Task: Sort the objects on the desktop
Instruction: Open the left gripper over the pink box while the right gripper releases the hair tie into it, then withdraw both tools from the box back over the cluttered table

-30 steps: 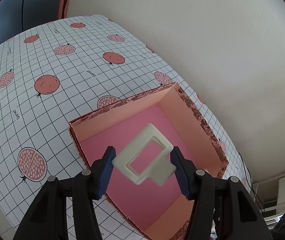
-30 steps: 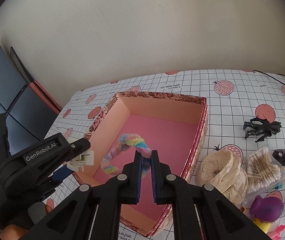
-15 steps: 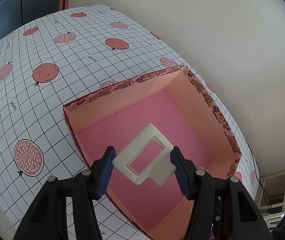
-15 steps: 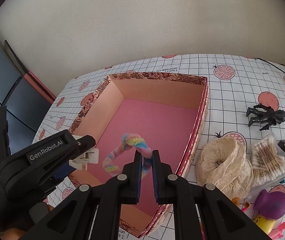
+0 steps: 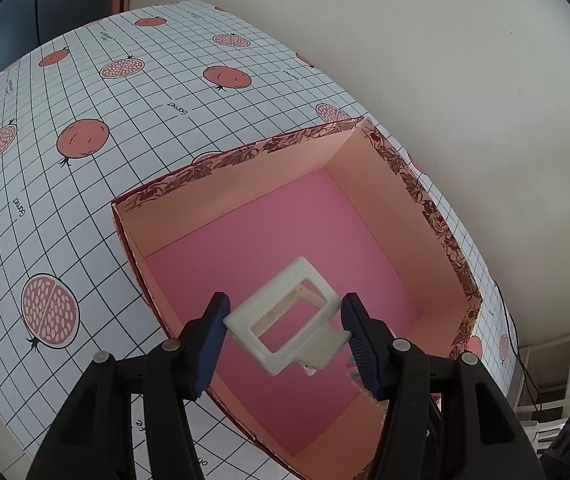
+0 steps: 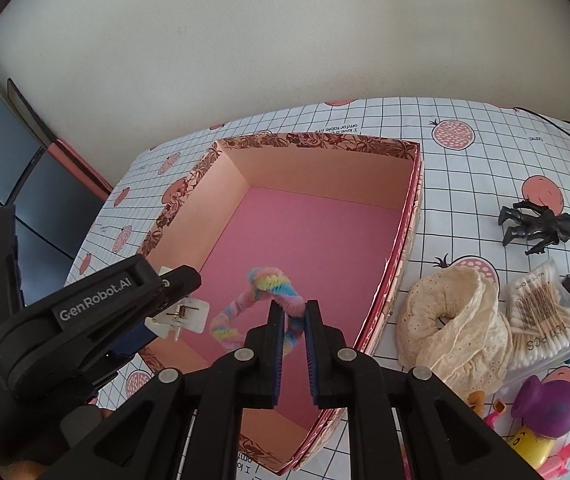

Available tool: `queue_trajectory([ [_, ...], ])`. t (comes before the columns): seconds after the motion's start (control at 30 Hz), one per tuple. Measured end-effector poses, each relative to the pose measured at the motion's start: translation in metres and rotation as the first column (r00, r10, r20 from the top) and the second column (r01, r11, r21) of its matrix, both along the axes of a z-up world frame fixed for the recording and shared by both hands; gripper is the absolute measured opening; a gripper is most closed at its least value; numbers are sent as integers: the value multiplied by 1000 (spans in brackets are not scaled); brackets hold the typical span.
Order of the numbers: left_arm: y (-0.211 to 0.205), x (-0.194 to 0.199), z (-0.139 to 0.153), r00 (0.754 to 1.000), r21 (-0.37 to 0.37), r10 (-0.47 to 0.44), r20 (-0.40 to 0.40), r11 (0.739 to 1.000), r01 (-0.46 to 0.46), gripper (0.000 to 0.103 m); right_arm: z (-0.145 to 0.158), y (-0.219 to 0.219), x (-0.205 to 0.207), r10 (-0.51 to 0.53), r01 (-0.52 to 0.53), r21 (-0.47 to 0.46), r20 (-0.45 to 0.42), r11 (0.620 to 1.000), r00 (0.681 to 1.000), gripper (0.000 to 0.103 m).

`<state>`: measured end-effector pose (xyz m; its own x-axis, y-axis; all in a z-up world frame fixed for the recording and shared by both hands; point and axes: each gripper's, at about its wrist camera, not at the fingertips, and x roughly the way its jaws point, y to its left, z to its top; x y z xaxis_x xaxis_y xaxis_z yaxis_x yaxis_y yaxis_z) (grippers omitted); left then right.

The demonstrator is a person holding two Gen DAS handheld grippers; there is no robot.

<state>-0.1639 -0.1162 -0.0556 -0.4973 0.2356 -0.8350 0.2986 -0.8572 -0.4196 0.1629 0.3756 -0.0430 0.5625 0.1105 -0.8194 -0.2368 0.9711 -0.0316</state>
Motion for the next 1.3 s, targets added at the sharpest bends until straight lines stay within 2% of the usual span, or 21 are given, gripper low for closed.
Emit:
queue_trajectory([
  [0.03,1,0,0,1000,0,-2,1,1000,2,60,0,0,0,-6,6,-2,-1,1000,1000,16],
  [0.1,2,0,0,1000,0,-6,1,1000,6,61,0,-3,0,-14,14,5,-3,1000,1000,28],
  [0.23,2,1,0,1000,9,-11,-1,1000,11,64,2,-2,-1,-21,21,6,2,1000,1000,29],
  [0.6,0,2,0,1000,20,-8,-1,1000,8,65,5,-2,0,-52,52,8,1,999,999,29],
  [0.73,2,2,2,1000,26,-18,-9,999,18,74,12,0,-2,-59,58,13,16,998,998,29],
  [0.77,4,2,3,1000,20,-20,-13,1000,20,76,14,0,-3,-62,62,13,22,998,998,33],
  [0.8,5,2,5,1000,10,-22,-18,1000,22,79,16,0,-4,-122,122,0,23,993,992,40],
  [0.83,6,2,6,999,1,-23,-24,1000,23,82,18,0,-4,-126,126,2,29,992,992,42],
  [1.0,3,3,9,999,-11,-10,-38,1000,10,90,23,-2,-5,-150,150,7,35,989,988,46],
  [1.2,0,3,10,999,-7,0,-46,1000,0,91,29,-5,-4,-178,178,2,47,984,983,63],
  [1.3,1,3,13,998,-7,-3,-55,1000,3,92,31,-7,-5,-192,192,6,49,981,980,68],
])
